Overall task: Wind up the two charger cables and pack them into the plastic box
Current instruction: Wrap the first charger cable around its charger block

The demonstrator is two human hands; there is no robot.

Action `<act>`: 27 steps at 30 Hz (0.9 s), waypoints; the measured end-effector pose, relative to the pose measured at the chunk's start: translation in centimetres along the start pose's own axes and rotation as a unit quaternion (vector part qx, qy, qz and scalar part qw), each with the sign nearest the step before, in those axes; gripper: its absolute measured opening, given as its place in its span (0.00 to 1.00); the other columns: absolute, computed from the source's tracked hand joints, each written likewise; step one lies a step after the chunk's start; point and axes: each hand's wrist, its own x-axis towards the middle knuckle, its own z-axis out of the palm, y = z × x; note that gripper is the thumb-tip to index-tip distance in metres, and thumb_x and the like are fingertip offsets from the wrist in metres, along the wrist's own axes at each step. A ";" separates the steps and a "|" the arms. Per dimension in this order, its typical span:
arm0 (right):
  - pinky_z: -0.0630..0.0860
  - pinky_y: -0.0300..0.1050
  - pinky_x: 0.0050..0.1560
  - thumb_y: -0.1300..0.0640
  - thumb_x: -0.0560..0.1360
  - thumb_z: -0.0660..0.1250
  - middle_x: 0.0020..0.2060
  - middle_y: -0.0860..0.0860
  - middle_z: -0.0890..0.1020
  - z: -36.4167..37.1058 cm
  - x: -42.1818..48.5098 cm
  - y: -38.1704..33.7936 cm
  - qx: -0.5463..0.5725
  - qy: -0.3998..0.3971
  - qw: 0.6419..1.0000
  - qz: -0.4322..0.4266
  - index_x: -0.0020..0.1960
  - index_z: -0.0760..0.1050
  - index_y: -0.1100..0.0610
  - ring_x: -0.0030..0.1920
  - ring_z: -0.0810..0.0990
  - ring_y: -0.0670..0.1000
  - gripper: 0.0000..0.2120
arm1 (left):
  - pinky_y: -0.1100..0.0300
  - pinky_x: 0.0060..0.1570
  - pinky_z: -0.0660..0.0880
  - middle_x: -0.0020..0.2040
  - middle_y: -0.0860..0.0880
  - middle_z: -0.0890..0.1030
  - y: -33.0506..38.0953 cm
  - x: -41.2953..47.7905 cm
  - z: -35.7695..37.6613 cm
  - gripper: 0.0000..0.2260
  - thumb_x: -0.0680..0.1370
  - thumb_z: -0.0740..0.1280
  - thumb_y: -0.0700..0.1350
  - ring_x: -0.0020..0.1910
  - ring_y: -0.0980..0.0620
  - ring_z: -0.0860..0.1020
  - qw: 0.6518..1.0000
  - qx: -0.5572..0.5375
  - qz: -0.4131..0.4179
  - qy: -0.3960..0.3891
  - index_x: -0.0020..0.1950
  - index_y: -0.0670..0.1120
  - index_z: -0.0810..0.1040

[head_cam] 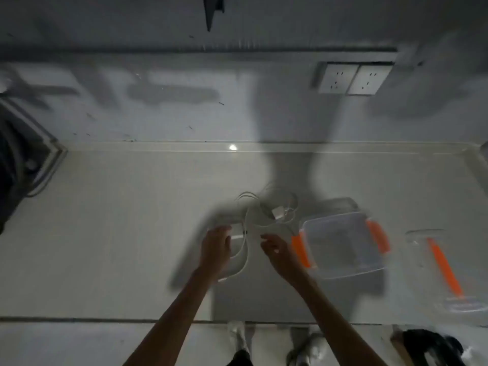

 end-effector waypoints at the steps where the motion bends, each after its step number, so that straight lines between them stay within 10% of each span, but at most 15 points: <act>1: 0.73 0.38 0.43 0.59 0.76 0.67 0.44 0.51 0.83 1.5 0.7 -0.1 -0.008 -0.009 1.000 0.007 0.59 0.78 0.55 0.42 0.81 0.49 0.12 | 0.45 0.52 0.78 0.53 0.40 0.84 -0.1 1.3 0.4 0.14 0.73 0.64 0.40 0.52 0.37 0.82 0.999 0.012 0.007 -0.039 0.58 0.45 0.78; 4: 0.73 0.40 0.46 0.58 0.76 0.66 0.53 0.54 0.82 4.5 1.6 -0.8 -0.028 -0.036 0.998 0.050 0.64 0.74 0.56 0.48 0.82 0.53 0.17 | 0.45 0.61 0.72 0.61 0.41 0.80 -0.2 3.7 1.2 0.20 0.71 0.72 0.41 0.62 0.38 0.76 0.988 0.060 0.033 -0.140 0.63 0.43 0.77; 8: 0.74 0.41 0.48 0.60 0.76 0.66 0.58 0.56 0.80 5.7 2.3 -0.4 -0.030 -0.026 0.996 0.083 0.67 0.72 0.56 0.51 0.82 0.56 0.20 | 0.47 0.48 0.80 0.48 0.44 0.84 -3.5 4.2 4.0 0.24 0.62 0.70 0.42 0.46 0.40 0.84 0.969 0.140 0.086 -0.185 0.58 0.47 0.74; 12: 0.75 0.41 0.49 0.64 0.75 0.65 0.60 0.57 0.79 5.1 3.0 -0.1 -0.035 -0.006 0.997 0.073 0.68 0.71 0.56 0.50 0.81 0.54 0.21 | 0.47 0.60 0.73 0.61 0.41 0.79 -4.8 5.5 5.3 0.24 0.71 0.69 0.43 0.61 0.38 0.77 0.961 0.119 0.064 -0.241 0.66 0.47 0.70; 19: 0.74 0.40 0.60 0.71 0.73 0.66 0.68 0.51 0.68 3.3 2.6 -2.8 0.080 -0.138 0.987 -0.003 0.75 0.57 0.57 0.66 0.70 0.50 0.35 | 0.50 0.40 0.79 0.45 0.44 0.81 -1.2 4.3 -5.7 0.10 0.75 0.68 0.35 0.37 0.49 0.81 0.851 -0.368 -0.177 -0.331 0.54 0.45 0.75; 27: 0.73 0.31 0.52 0.59 0.76 0.66 0.49 0.46 0.83 3.5 0.9 -8.7 0.076 -0.175 0.976 -0.106 0.53 0.81 0.52 0.50 0.79 0.37 0.08 | 0.43 0.50 0.82 0.54 0.41 0.79 5.8 6.2 -22.3 0.15 0.77 0.63 0.29 0.49 0.38 0.83 0.820 -0.528 -0.093 -0.201 0.63 0.39 0.69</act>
